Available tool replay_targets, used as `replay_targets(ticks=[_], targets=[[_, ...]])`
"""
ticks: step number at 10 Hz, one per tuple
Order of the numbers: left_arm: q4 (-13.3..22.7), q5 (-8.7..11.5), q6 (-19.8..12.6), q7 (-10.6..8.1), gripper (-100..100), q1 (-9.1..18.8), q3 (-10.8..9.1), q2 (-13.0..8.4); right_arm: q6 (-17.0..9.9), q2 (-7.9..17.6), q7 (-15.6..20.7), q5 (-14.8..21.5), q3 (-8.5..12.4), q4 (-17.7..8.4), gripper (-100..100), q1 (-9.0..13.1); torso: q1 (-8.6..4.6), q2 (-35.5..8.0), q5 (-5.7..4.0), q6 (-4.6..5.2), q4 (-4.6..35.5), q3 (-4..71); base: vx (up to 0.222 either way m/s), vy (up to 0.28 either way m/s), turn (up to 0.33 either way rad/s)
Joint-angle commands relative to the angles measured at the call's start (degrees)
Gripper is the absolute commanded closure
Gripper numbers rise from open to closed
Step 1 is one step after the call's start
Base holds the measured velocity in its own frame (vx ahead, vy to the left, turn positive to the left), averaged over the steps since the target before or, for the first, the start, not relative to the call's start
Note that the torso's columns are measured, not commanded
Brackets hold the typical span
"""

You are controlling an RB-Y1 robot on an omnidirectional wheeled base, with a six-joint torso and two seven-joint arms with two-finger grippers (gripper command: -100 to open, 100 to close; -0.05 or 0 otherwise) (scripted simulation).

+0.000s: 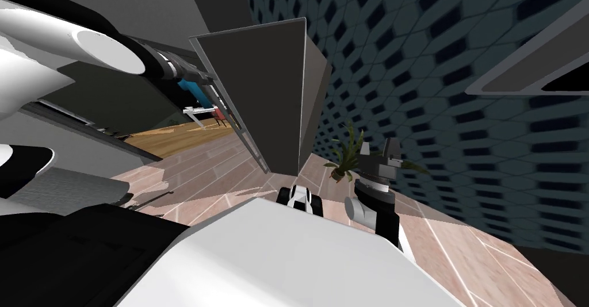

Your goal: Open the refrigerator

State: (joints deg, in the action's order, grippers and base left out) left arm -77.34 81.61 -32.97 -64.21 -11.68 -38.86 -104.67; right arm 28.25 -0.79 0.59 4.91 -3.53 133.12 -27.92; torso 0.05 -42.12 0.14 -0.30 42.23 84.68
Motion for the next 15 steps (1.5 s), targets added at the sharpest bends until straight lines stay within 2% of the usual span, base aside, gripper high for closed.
replay_targets(ticks=[1,2,3,5,8,9,10,12,15], targets=[[2.19,-2.08,-0.84,-0.18,100,0.31,0.21,0.28,0.00,0.00,0.00,0.00,0.00,0.00,0,-0.01,-0.11,-0.06,-0.03,0.20,-0.05,-0.12,0.015,-0.231,0.136],[2.19,-2.08,-0.84,-0.18,100,0.31,0.21,0.28,0.00,0.00,0.00,0.00,0.00,0.00,0,0.00,-0.11,0.00,-0.10,0.35,-0.07,-0.04,-0.006,-0.134,0.076],[4.48,-3.77,-1.43,0.06,100,0.77,0.34,0.57,0.00,0.02,0.00,0.00,0.01,0.00,0,0.00,0.03,0.06,-0.15,0.60,-0.12,0.04,-0.027,-0.195,0.109],[6.76,-5.46,-2.03,0.30,100,1.24,0.47,0.85,0.00,0.00,0.00,0.00,0.00,0.00,0,0.00,-0.15,-0.08,-0.01,0.28,-0.10,-0.11,-0.040,-0.275,0.175],[10.18,-7.99,-2.93,0.67,100,1.94,0.66,1.28,0.00,0.00,0.00,0.00,0.00,0.00,0,0.00,-0.03,-0.05,-0.09,0.45,-0.07,-0.05,-0.048,-0.268,0.139],[9.22,-7.92,-2.88,0.36,100,1.93,0.27,1.31,0.00,0.00,0.00,0.00,0.00,0.00,0,0.00,0.02,0.04,-0.05,0.43,-0.11,0.01,-0.025,-0.120,0.071],[11.41,-9.74,-3.25,0.06,100,2.02,0.41,1.45,0.00,0.02,0.00,0.00,0.02,0.00,0,0.00,0.30,0.21,-0.14,0.59,-0.11,0.19,0.016,-0.215,0.188],[13.43,-11.40,-3.43,-0.16,100,2.21,0.45,1.41,0.01,-0.01,0.00,0.00,0.00,0.01,0,-0.03,-0.26,0.15,0.02,0.12,-0.12,0.00,0.055,-0.352,0.272],[16.47,-13.88,-3.70,-0.48,100,2.48,0.52,1.35,0.00,0.00,0.00,0.00,0.00,0.00,0,0.00,-0.15,0.06,-0.07,0.66,-0.18,0.02,-0.013,-0.301,0.157]])
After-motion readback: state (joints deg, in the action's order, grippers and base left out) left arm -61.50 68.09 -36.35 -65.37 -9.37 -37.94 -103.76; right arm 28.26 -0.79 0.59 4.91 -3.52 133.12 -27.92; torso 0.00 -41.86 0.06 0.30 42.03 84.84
